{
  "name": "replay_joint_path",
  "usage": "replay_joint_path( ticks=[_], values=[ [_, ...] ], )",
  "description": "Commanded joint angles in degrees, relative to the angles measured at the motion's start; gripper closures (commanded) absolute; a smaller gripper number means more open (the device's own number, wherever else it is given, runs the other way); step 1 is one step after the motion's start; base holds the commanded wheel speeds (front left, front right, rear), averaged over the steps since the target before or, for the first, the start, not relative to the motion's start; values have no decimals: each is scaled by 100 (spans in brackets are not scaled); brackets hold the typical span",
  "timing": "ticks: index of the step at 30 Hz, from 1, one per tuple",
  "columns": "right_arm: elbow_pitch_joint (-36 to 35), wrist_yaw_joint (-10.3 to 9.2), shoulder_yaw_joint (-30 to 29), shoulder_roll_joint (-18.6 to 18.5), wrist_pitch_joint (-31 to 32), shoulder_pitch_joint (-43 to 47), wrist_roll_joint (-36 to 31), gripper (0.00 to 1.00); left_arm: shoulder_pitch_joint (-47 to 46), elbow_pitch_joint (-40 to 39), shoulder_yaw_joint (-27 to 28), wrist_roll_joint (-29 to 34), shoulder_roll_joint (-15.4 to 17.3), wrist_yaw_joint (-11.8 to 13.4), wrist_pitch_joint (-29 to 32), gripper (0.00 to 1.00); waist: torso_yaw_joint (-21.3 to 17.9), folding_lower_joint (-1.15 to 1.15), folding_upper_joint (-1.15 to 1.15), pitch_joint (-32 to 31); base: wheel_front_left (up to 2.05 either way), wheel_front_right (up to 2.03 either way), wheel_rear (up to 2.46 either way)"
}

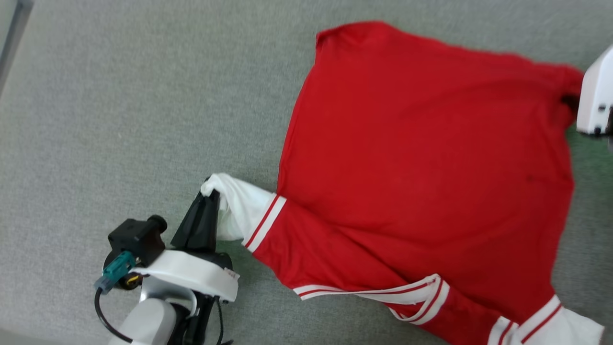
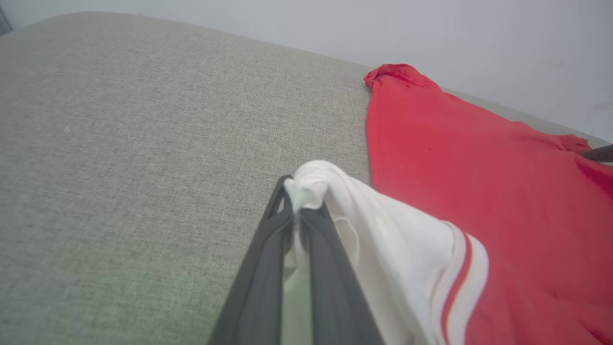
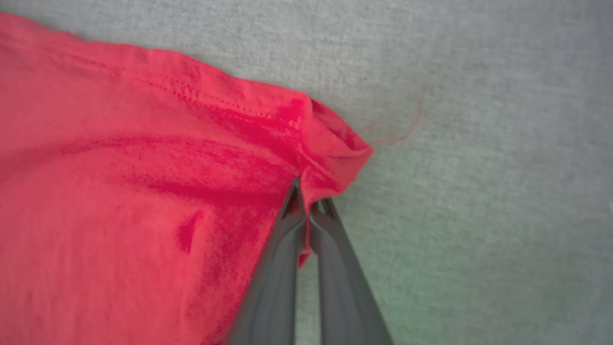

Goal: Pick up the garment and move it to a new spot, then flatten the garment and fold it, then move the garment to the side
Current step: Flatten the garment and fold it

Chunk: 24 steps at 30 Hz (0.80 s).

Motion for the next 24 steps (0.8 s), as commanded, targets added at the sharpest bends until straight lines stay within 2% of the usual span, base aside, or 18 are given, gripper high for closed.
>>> replay_joint_path(
  ticks=[1,6,14,20,24],
  values=[
    [-79,-8,88,-151,5,339,35,100,124,54,24,-49,54,-1,19,100,-170,-1,0,-396,0,0,0],
    [-589,-8,212,-371,-62,852,218,100,363,135,93,-148,119,50,51,100,-406,-1,0,-899,0,0,0],
    [-1871,-8,-117,-584,-154,2893,580,100,960,146,207,-276,324,229,188,100,-974,-1,0,-1706,0,0,0],
    [-2987,-7,-677,-256,-3,4752,537,100,1363,55,212,-354,402,375,329,100,-1321,-1,0,-2112,0,0,0],
    [-3643,-7,-1035,200,154,5895,401,100,1507,-14,191,-380,427,459,400,100,-1449,-1,0,-2209,0,0,0]
  ],
)
